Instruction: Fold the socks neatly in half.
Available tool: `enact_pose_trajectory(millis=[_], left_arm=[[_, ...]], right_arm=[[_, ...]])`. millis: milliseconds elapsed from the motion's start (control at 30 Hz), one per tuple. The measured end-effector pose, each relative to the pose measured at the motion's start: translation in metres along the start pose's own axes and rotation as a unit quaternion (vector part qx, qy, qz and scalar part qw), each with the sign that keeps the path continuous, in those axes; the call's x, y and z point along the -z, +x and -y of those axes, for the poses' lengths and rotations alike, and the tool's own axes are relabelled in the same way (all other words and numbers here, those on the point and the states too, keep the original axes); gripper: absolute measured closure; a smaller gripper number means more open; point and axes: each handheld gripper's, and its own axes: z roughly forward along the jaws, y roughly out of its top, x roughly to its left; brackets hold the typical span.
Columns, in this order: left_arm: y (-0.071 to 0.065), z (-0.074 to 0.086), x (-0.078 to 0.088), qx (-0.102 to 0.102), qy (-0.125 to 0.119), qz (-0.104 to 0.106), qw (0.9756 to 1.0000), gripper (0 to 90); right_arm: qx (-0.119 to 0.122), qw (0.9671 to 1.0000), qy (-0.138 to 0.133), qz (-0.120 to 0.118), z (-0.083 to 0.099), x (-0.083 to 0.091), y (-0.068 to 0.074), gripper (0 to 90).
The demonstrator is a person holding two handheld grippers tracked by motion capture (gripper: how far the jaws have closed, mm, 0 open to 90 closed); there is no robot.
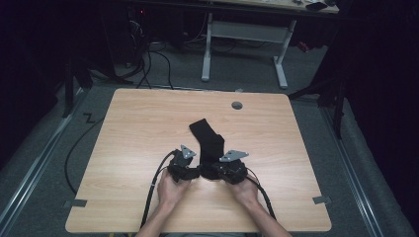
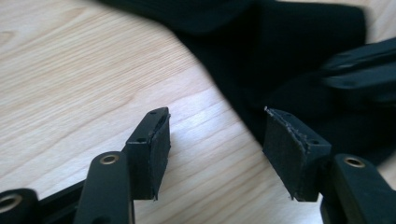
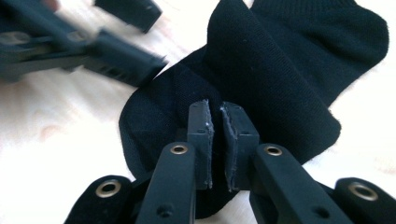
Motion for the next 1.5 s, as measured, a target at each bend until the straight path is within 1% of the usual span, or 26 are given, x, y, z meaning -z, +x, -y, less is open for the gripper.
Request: enact_pose_trajectory(millis=[33,67,167,233,300,367,467,600,700,767,867,900,933,1033,1067,1133,1200,1233,1300,1367,1433,1500], left_arm=[[-0.003,0.001,0.003,0.002,-0.007,0.006,1.0000,40.7],[-0.005,0.001,0.004,-0.001,-0.010,0.007,0.9999,40.7],[-0.008,0.004,0.002,-0.010,0.000,-0.001,1.0000,40.7],[-0.008,0.005,0.000,-0.010,-0.001,-0.004,0.9999,40.8],[-0.008,0.005,0.000,-0.010,0.000,-0.005,0.9999,41.1],[-0.008,0.005,0.001,-0.009,0.000,0.001,1.0000,41.1],[-0.005,0.007,0.003,0.000,-0.004,0.010,0.9999,41.4],[-0.003,0.008,0.004,0.004,-0.007,0.012,0.9999,42.8],[-0.002,0.010,0.007,0.009,-0.005,0.015,0.9998,42.9],[-0.001,0.011,0.010,0.009,-0.007,0.013,0.9998,42.9],[0.003,0.014,0.018,0.013,-0.015,0.008,0.9998,43.2],[0.005,0.014,0.024,0.014,-0.022,0.000,0.9997,43.2],[0.007,0.013,0.028,0.008,-0.029,-0.010,0.9995,43.4],[0.007,0.007,0.035,-0.001,-0.041,-0.018,0.9990,43.8],[0.006,0.004,0.036,-0.003,-0.047,-0.017,0.9987,43.8],[0.005,-0.002,0.035,-0.005,-0.048,-0.012,0.9988,44.0],[0.002,-0.007,0.031,-0.011,-0.047,-0.008,0.9988,44.0],[0.001,-0.010,0.027,-0.015,-0.040,-0.006,0.9991,43.9],[-0.004,-0.011,0.019,-0.023,-0.031,-0.001,0.9993,43.5],[-0.010,-0.008,0.015,-0.038,-0.023,-0.002,0.9990,43.1],[-0.018,0.000,0.014,-0.060,-0.013,-0.001,0.9981,43.0],[-0.023,0.009,0.014,-0.072,-0.005,-0.002,0.9974,43.1]], right_arm=[[-0.001,1.0000,0.000,0.001,-0.001,-0.001,-0.001,82.9],[0.000,1.0000,0.002,0.002,-0.003,-0.003,-0.002,83.1],[0.011,0.9999,0.003,0.005,-0.007,-0.005,-0.001,84.5],[0.015,0.9999,0.001,0.006,-0.009,-0.004,0.001,85.5],[0.021,0.9997,-0.010,0.005,-0.011,0.002,0.003,85.8],[0.026,0.9994,-0.024,0.001,-0.014,0.012,0.007,85.9],[0.038,0.9986,-0.037,-0.008,-0.016,0.023,0.012,85.9],[0.048,0.9977,-0.046,-0.014,-0.017,0.032,0.017,85.8],[0.053,0.9974,-0.043,-0.022,-0.013,0.034,0.022,85.6],[0.050,0.9978,-0.035,-0.026,-0.009,0.030,0.023,84.3],[0.048,0.9981,-0.010,-0.037,0.000,0.020,0.024,77.8],[0.045,0.9982,-0.004,-0.041,0.002,0.018,0.024,75.6],[0.042,0.9981,-0.004,-0.044,0.004,0.018,0.023,74.0],[0.039,0.9979,-0.019,-0.048,0.004,0.024,0.022,71.9],[0.035,0.9979,-0.027,-0.048,0.003,0.027,0.021,71.9],[0.027,0.9979,-0.041,-0.043,-0.001,0.032,0.017,72.3],[0.019,0.9982,-0.046,-0.032,-0.006,0.035,0.013,73.5],[0.013,0.9984,-0.047,-0.027,-0.009,0.034,0.010,74.3],[-0.002,0.9991,-0.039,-0.018,-0.013,0.030,0.005,74.4],[-0.005,0.9997,-0.024,-0.004,-0.016,0.021,0.002,74.4],[-0.006,0.9999,-0.012,-0.003,-0.015,0.014,0.001,74.3],[-0.002,1.0000,0.003,0.000,-0.010,0.006,0.001,73.8]])
